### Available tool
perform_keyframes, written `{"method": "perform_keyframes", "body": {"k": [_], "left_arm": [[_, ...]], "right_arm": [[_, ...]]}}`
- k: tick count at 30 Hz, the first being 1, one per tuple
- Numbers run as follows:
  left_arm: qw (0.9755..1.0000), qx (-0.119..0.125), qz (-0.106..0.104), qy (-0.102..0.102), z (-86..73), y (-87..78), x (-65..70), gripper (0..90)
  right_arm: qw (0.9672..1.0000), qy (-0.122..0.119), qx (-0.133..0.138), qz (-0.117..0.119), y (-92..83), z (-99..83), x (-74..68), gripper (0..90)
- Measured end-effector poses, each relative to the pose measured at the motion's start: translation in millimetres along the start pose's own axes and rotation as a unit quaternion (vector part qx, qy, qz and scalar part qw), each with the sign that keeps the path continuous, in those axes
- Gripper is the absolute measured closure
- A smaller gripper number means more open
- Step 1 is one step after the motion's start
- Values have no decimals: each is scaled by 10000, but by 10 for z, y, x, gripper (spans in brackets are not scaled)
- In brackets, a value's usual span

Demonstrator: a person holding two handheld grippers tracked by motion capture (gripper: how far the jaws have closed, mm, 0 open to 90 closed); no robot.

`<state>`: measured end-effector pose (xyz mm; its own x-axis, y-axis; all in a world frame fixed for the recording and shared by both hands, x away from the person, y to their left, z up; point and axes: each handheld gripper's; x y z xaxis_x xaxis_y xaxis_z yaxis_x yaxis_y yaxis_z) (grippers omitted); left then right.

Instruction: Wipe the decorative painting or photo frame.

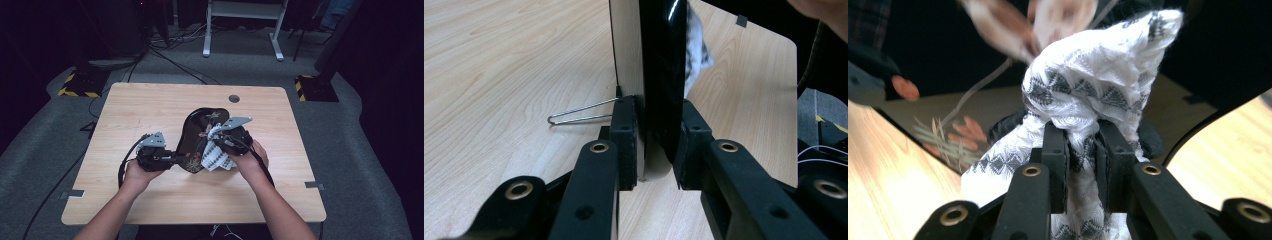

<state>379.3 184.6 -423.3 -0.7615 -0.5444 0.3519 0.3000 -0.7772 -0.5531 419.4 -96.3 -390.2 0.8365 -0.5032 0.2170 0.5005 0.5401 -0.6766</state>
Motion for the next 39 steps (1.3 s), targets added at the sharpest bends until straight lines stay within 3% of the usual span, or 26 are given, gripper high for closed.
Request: {"method": "perform_keyframes", "body": {"k": [6,15,19,24,28,32,39], "left_arm": [[10000,-5,-14,4,1,0,-5,754],[10000,-1,-22,3,0,3,-1,754],[10000,-3,-18,8,1,3,-1,754],[10000,-1,-38,-2,3,5,1,751],[10000,-6,-36,13,3,3,-6,752],[10000,-4,-41,7,3,7,-5,750],[10000,-27,-53,27,7,6,-2,751]], "right_arm": [[10000,1,-59,27,-30,42,41,773],[9993,20,301,-220,-301,290,183,770],[9994,40,271,-213,-246,222,158,766],[9999,147,-10,-23,-26,-17,91,766],[9998,180,-33,3,-14,-50,88,766],[9998,177,-4,-22,-58,17,120,767],[9992,172,297,-211,-289,226,244,766]]}}
Point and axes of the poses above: each handheld gripper's, and its own axes: y roughly forward along the jaws, z roughly out of its top, x roughly to its right, and after that the axes turned 11 degrees about -y, right-handed
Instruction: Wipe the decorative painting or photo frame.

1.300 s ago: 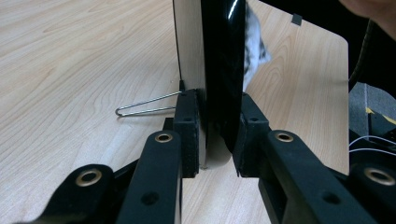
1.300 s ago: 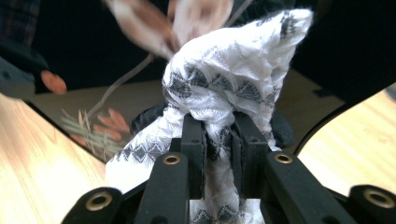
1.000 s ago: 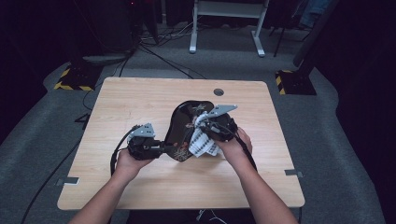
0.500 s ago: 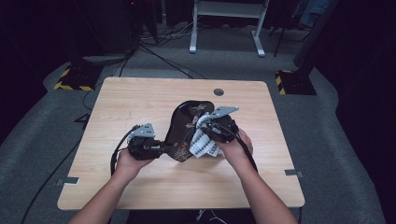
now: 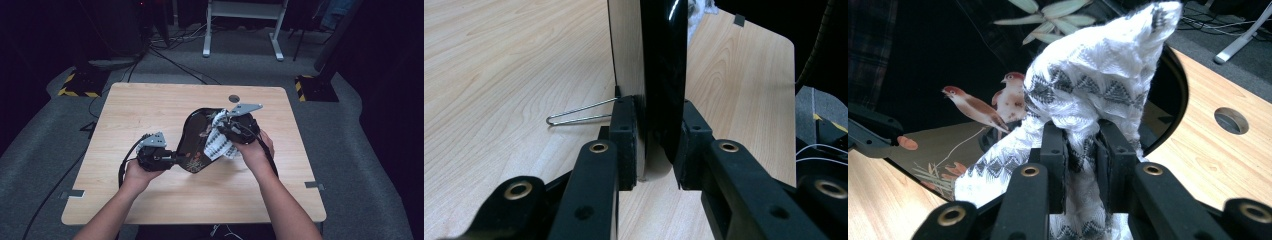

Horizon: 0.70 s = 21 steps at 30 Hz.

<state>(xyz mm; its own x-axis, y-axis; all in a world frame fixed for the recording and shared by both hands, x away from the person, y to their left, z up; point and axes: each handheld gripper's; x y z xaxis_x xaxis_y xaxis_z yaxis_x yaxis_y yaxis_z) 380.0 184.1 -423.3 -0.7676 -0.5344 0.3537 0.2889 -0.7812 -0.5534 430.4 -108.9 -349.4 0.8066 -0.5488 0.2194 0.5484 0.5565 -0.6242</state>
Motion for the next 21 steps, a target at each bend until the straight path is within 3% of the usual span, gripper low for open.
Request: {"method": "perform_keyframes", "body": {"k": [4,10,14,21], "left_arm": [[10000,-14,-5,-2,1,-1,2,749],[10000,-14,-13,-7,2,2,0,747],[10000,-15,-26,-9,1,1,-2,747],[10000,-7,-31,-21,-1,2,-5,747]], "right_arm": [[10000,49,-63,14,61,-86,-34,764],[9990,84,-388,185,273,-338,-126,765],[9990,17,-414,166,241,-288,-105,765],[9999,-41,-129,-12,26,-19,40,764]]}}
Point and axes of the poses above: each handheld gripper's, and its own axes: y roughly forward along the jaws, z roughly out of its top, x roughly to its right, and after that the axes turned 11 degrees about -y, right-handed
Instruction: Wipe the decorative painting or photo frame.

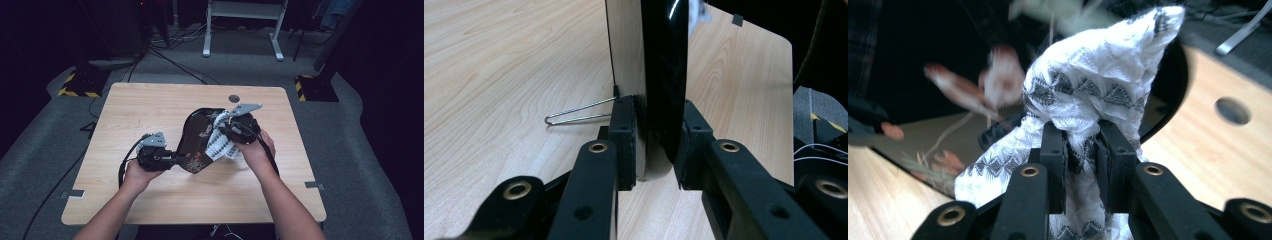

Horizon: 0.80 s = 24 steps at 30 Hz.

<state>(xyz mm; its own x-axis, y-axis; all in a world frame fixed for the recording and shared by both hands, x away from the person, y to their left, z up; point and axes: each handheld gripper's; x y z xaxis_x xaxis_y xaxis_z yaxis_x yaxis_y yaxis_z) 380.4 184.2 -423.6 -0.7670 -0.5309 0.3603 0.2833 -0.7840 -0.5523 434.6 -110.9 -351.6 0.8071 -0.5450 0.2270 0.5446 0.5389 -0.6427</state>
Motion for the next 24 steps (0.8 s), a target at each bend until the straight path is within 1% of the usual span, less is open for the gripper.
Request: {"method": "perform_keyframes", "body": {"k": [2,3,6,13,15,17,19,24], "left_arm": [[10000,-3,-2,1,0,0,0,747],[10000,2,0,-2,-1,0,1,747],[10000,2,1,-5,0,0,0,747],[10000,-11,1,2,1,-1,3,747],[10000,-10,-3,2,2,0,1,748],[10000,-5,-3,1,1,0,-1,748],[10000,-7,-3,0,2,1,0,747],[10000,-18,-14,-6,3,3,1,747]], "right_arm": [[10000,-7,46,-41,-39,35,24,764],[9999,21,81,-55,-37,23,19,763],[10000,38,57,-26,2,-28,-5,763],[9993,111,-304,202,264,-336,-136,763],[9990,106,-375,236,297,-374,-148,764],[9988,102,-403,258,281,-345,-129,763],[9990,82,-358,237,234,-279,-100,763],[9999,16,-109,74,67,-85,-10,763]]}}
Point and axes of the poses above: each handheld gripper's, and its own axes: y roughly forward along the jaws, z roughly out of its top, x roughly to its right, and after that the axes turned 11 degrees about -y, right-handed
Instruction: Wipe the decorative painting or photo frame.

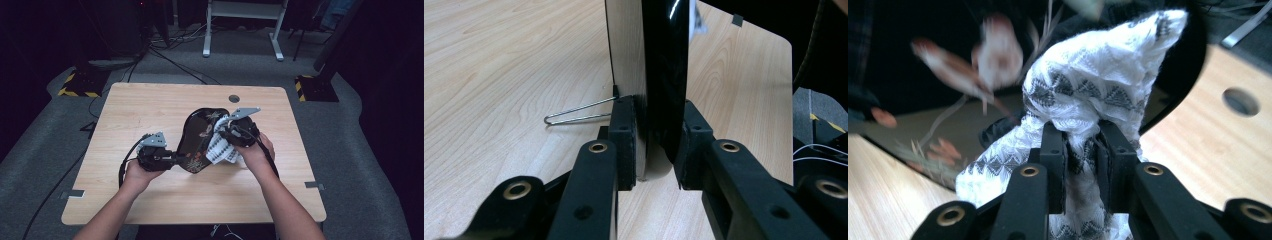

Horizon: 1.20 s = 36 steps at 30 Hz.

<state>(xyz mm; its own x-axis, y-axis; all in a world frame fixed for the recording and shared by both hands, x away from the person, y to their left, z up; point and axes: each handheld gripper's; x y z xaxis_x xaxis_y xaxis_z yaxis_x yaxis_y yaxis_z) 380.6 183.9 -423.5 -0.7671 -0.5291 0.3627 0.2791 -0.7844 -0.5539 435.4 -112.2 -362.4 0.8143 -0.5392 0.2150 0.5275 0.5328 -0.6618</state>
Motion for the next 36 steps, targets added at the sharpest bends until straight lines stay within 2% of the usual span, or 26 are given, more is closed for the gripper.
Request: {"method": "perform_keyframes", "body": {"k": [2,6,12,14,18,24,27,30,36], "left_arm": [[10000,6,8,0,-1,1,2,747],[10000,0,-2,-2,0,0,0,746],[10000,9,5,-11,-1,4,7,744],[10000,7,0,-9,-1,4,4,744],[10000,9,-6,-7,-1,5,1,744],[10000,6,-6,-7,-2,4,0,744],[10000,5,-12,-13,-1,3,-1,744],[10000,-4,-15,-10,0,3,-1,743],[10000,-3,-19,-11,0,3,-1,742]], "right_arm": [[10000,10,59,-45,-34,34,17,763],[9999,55,103,-36,-5,-15,6,762],[9995,182,-227,153,236,-294,-82,763],[9993,209,-253,188,264,-329,-90,762],[9990,220,-301,228,241,-291,-57,762],[9999,156,39,-2,14,-50,63,762],[9998,181,119,-31,-33,-4,96,762],[9997,209,136,-38,7,-65,79,761],[9994,292,-166,118,206,-290,-6,761]]}}
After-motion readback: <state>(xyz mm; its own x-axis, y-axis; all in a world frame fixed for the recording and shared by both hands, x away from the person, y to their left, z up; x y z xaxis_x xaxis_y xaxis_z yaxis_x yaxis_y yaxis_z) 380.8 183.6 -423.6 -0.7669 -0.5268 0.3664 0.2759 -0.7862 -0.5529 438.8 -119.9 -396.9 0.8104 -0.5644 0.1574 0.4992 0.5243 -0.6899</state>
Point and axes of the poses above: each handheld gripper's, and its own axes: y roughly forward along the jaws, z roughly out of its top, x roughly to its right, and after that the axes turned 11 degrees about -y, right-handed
